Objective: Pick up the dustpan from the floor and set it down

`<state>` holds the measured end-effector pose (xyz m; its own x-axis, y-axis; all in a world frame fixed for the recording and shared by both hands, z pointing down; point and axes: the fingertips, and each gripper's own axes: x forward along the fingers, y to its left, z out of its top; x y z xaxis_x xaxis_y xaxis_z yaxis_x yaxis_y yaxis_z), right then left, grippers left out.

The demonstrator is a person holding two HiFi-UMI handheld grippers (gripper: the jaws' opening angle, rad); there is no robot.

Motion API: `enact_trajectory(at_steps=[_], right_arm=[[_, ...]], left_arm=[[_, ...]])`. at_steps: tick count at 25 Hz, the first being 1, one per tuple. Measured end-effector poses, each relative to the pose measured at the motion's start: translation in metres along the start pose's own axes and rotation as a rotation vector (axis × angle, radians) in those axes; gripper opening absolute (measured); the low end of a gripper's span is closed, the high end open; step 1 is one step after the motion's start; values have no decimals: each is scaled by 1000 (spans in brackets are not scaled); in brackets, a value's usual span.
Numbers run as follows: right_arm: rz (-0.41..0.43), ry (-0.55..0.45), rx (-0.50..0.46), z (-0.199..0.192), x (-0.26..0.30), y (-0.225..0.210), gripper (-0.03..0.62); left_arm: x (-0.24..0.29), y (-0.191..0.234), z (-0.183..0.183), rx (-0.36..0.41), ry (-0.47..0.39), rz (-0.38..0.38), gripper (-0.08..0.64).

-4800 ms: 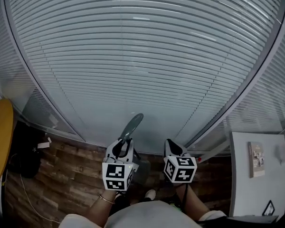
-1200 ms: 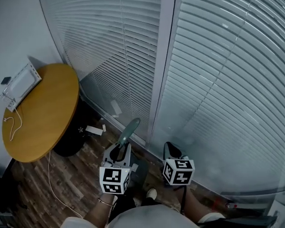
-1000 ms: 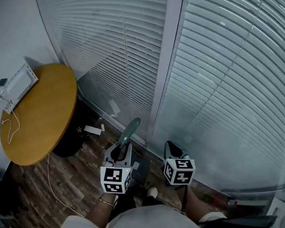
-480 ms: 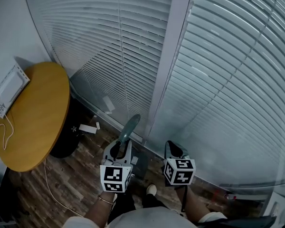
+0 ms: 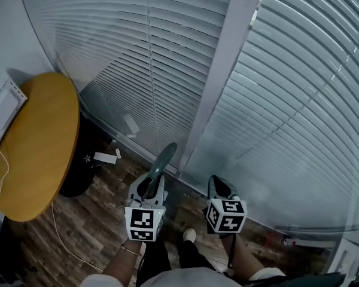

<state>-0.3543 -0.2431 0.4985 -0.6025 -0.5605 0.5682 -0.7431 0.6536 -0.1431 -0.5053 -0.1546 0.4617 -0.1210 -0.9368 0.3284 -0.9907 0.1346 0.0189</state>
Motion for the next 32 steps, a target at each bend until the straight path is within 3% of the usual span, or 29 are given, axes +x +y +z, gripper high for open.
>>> enact_trajectory(at_steps=[16, 20, 32], right_arm=[[-76, 37, 14, -56, 31, 0, 32], [-98, 44, -34, -67, 38, -1, 32], [-120, 59, 0, -99, 57, -8, 32]], left_arm=[[31, 15, -64, 24, 46, -68, 87], [40, 19, -80, 34, 57, -72, 87], [65, 26, -138, 52, 85, -78, 89]])
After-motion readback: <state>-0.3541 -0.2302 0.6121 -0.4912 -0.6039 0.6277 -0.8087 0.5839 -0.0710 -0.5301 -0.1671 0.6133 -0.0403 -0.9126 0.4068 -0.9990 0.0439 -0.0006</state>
